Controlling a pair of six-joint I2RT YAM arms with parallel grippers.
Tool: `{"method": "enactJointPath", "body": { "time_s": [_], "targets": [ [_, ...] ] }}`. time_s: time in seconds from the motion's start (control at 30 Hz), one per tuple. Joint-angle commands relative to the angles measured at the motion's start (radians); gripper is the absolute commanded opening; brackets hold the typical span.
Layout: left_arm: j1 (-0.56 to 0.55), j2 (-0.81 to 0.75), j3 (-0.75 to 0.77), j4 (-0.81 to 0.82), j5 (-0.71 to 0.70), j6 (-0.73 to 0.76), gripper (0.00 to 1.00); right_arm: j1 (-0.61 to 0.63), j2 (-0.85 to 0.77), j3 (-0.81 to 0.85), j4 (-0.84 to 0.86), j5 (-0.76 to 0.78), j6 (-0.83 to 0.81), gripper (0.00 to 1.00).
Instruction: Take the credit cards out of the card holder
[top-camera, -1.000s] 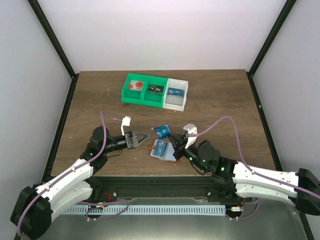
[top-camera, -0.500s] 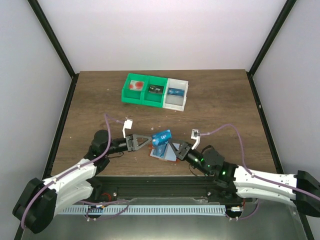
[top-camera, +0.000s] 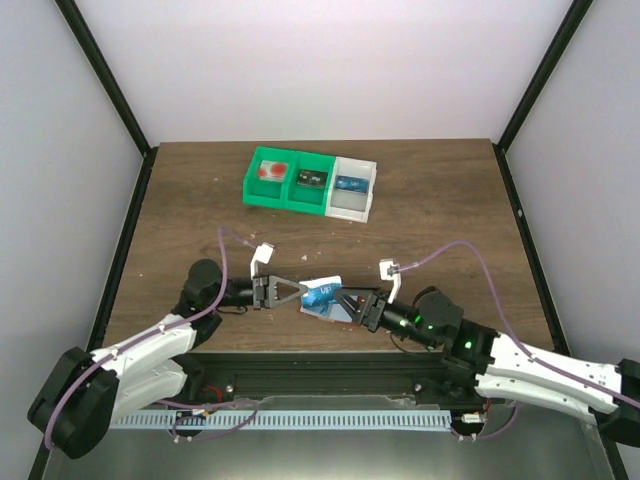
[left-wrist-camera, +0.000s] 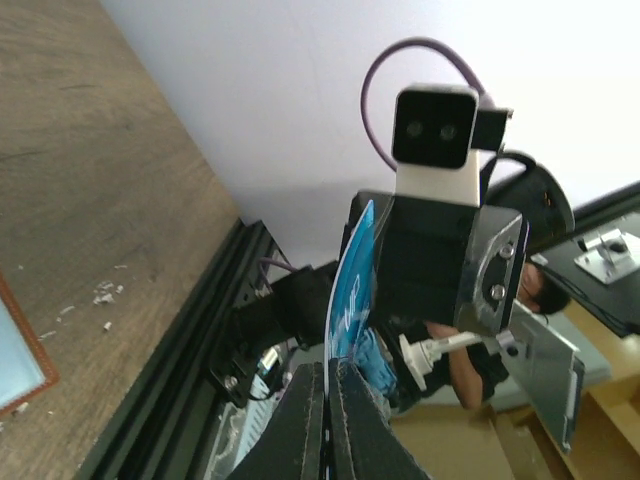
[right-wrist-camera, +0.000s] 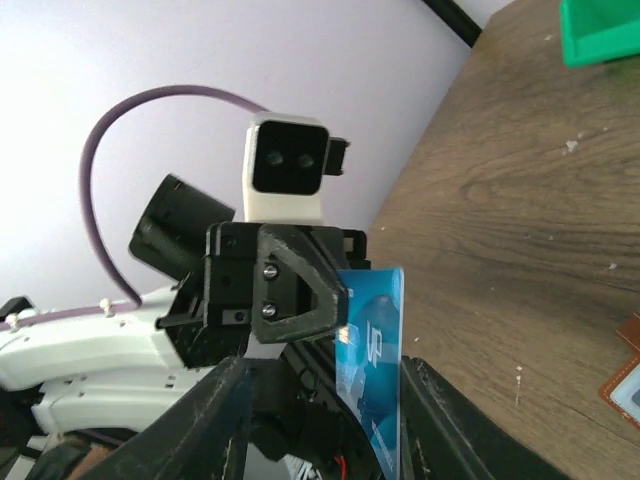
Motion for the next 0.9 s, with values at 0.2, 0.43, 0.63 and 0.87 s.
{"method": "enactJointPath", "body": {
  "time_s": [0.2, 0.43, 0.63, 0.87],
  "targets": [
    [-0.002, -0.075, 0.097, -0.196, 0.184, 0.169, 0.0, -0.025, -0.082, 0.165, -0.369, -0.143, -0.108, 0.35],
    [-0.002, -0.074, 0.104, -0.215, 0.199, 0.171, 0.0, -0.031, -0.063, 0.192, -0.388, -0.143, -0.111, 0.27],
    [-0.002, -0.086, 0.099, -0.165, 0.225, 0.149, 0.0, -0.036, -0.01, 0.19, -0.38, -0.16, -0.101, 0.3],
    [-0.002, -0.079, 0.138, -0.378, 0.157, 0.266, 0.24, -0.04, -0.017, 0.166, -0.295, -0.164, -0.123, 0.0]
  ]
}}
